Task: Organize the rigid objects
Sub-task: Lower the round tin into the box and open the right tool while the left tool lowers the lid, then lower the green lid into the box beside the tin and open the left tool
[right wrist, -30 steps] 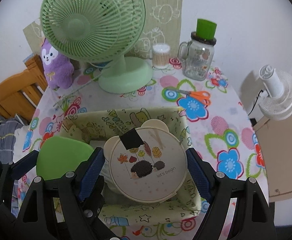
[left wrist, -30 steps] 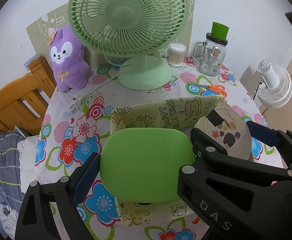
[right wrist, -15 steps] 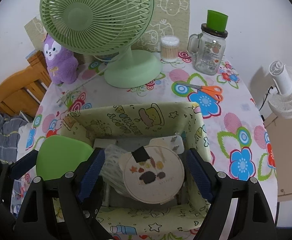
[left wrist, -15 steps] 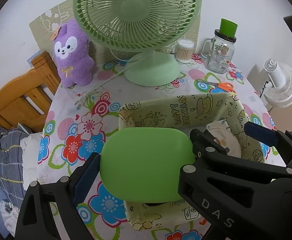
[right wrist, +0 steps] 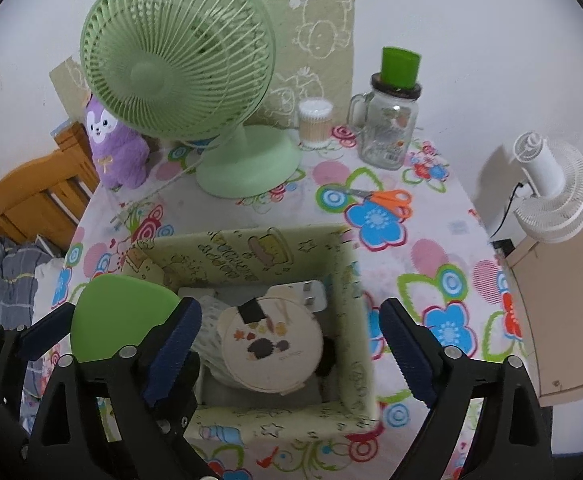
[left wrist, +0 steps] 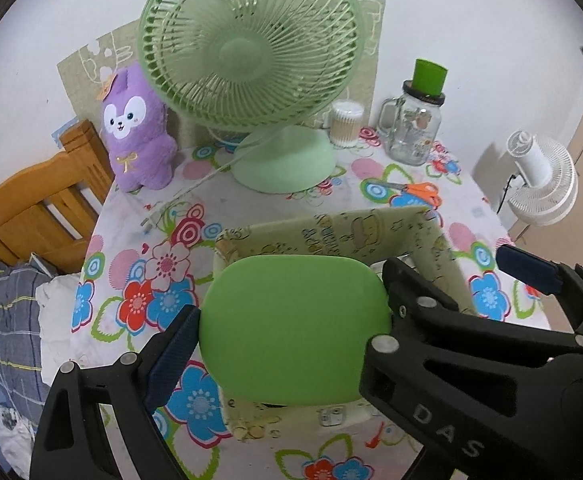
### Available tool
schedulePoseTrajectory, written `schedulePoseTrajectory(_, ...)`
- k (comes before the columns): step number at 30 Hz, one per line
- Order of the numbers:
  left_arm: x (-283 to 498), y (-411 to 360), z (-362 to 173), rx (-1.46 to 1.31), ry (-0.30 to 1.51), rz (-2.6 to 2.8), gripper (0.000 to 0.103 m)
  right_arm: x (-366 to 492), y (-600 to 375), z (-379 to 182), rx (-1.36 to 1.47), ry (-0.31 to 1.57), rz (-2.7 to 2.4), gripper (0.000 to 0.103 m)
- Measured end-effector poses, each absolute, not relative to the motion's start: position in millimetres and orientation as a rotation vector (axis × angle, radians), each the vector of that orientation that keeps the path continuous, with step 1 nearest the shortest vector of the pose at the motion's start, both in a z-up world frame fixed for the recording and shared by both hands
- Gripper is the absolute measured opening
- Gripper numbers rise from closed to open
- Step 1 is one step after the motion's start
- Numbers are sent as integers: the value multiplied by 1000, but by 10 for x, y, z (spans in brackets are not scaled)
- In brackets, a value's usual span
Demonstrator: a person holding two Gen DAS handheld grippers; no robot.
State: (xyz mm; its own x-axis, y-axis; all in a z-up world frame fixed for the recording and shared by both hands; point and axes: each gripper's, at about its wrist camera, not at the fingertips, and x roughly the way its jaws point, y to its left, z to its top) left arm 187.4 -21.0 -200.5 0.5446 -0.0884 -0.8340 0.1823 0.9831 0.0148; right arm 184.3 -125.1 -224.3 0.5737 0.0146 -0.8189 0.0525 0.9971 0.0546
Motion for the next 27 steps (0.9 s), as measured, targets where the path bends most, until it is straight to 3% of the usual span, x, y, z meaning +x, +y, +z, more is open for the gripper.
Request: schedulePoseTrajectory(27,1899,-546,-2191,111,1027,-242,95,1503,-1732,-2222,114,972,-145,97)
